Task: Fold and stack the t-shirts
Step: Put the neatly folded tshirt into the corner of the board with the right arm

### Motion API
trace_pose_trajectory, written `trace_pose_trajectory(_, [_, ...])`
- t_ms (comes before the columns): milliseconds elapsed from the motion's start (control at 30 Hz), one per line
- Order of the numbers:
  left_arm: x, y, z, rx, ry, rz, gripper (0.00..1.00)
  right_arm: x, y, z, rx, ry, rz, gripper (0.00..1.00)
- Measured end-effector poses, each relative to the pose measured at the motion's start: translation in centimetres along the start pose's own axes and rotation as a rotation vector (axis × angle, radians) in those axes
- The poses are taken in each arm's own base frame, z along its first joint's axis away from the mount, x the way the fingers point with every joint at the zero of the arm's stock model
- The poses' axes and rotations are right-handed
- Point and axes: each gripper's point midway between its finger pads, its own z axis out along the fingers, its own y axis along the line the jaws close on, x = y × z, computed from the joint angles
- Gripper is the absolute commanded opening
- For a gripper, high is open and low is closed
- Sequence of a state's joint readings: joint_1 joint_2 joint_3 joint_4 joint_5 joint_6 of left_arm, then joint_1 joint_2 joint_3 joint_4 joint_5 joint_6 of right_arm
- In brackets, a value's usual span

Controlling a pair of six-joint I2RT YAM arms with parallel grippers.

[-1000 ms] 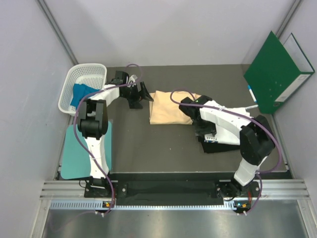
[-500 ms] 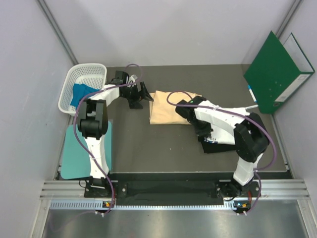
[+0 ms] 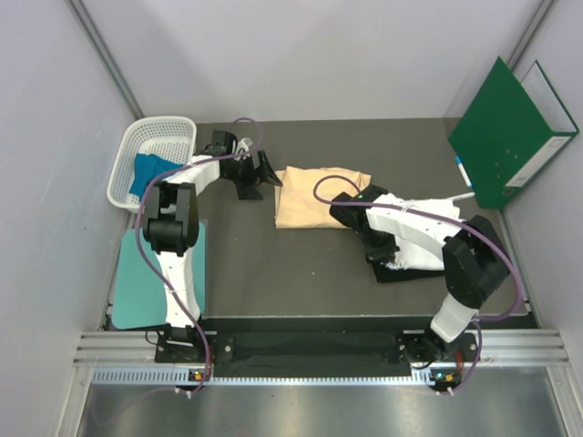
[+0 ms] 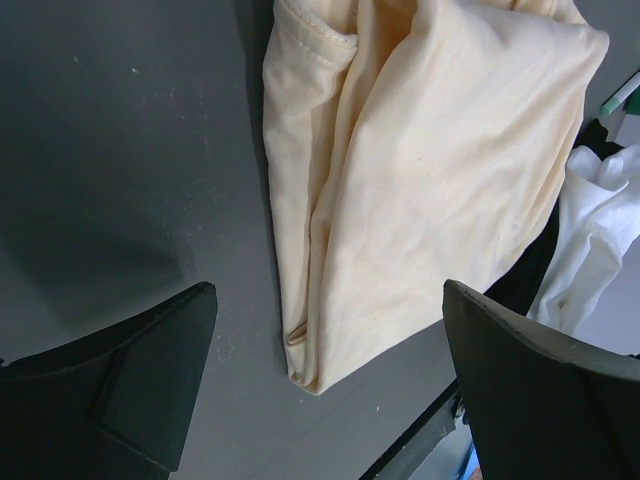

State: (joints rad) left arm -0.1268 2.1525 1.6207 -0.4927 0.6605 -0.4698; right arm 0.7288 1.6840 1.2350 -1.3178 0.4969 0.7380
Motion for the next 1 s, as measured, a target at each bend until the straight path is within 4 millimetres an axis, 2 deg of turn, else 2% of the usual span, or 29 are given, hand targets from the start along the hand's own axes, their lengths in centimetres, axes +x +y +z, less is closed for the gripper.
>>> trace_pose_trajectory(33, [0.0, 0.0, 0.0, 0.000, 0.000, 0.000, 0.99, 0.1, 0.2, 0.0, -0.002, 0.001, -0.004, 0.00])
trace_pose_trajectory(100, [0.0, 0.0, 0.0, 0.000, 0.000, 0.000, 0.99, 0.2, 0.4, 0.0, -0.001, 0.002, -0.014, 0.16])
trace_pose_trajectory(133, [0.0, 0.0, 0.0, 0.000, 0.001, -0.001, 0.99, 0.2, 0.5, 0.1, 0.001, 0.003, -0.017, 0.26])
trace_pose_trajectory(167, [0.0, 0.0, 0.0, -0.001, 0.001, -0.001, 0.99, 0.3, 0.7, 0.1, 0.004, 0.005, -0.020, 0.41])
trace_pose_trajectory(233, [0.1, 0.1, 0.1, -0.001, 0.003, -0.002, 0.99, 0.5, 0.9, 0.2, 0.011, 0.010, -0.022, 0.58])
trace_pose_trajectory(267, [0.1, 0.2, 0.2, -0.002, 0.005, -0.003, 0.99, 0.5, 0.9, 0.3, 0.016, 0.011, -0.036, 0.76])
trace_pose_trajectory(300, [0.2, 0.3, 0.3, -0.004, 0.008, -0.006, 0.99, 0.5, 1.0, 0.2, 0.016, 0.009, -0.032, 0.84])
trace_pose_trajectory(367, [0.4, 0.7, 0.6, -0.010, 0.018, -0.014, 0.99, 0.3, 1.0, -0.3, 0.008, 0.004, -0.027, 0.92])
trace_pose_trajectory(500, [0.8, 0.9, 0.8, -0.004, 0.037, -0.027, 0.99, -1.9, 1.5, -2.7, -0.064, -0.065, 0.019, 0.93])
trace_pose_trajectory(633, [1.1, 0.9, 1.1, 0.014, 0.053, -0.033, 0.99, -4.5, 1.5, -5.8, -0.142, -0.162, 0.086, 1.00])
trace_pose_trajectory(667, [1.2, 0.7, 1.2, 0.028, 0.061, -0.037, 0.96, -5.1, 1.4, -6.5, -0.156, -0.182, 0.096, 1.00])
trace_pose_trajectory(733, [1.3, 0.4, 1.6, 0.052, 0.078, -0.044, 0.86, -6.3, 1.5, -7.8, -0.193, -0.228, 0.118, 1.00])
trace_pose_trajectory(767, [1.4, 0.2, 1.9, 0.062, 0.085, -0.046, 0.77, -6.8, 1.5, -8.3, -0.208, -0.245, 0.127, 1.00])
trace_pose_trajectory(800, [1.5, -0.1, 2.3, 0.074, 0.095, -0.045, 0.56, -7.3, 1.6, -8.6, -0.224, -0.261, 0.133, 1.00])
trace_pose_trajectory(867, [1.9, -0.7, 3.6, 0.094, 0.124, -0.044, 0.28, -8.3, 2.0, -9.2, -0.266, -0.293, 0.142, 1.00])
trace_pose_trajectory(900, [2.3, -0.6, 4.8, 0.086, 0.140, -0.026, 0.00, -8.8, 2.2, -9.4, -0.287, -0.310, 0.138, 1.00])
trace_pose_trajectory(1000, [4.0, -1.7, 6.9, 0.143, 0.223, -0.051, 0.00, -10.1, 3.0, -9.8, -0.343, -0.343, 0.123, 1.00])
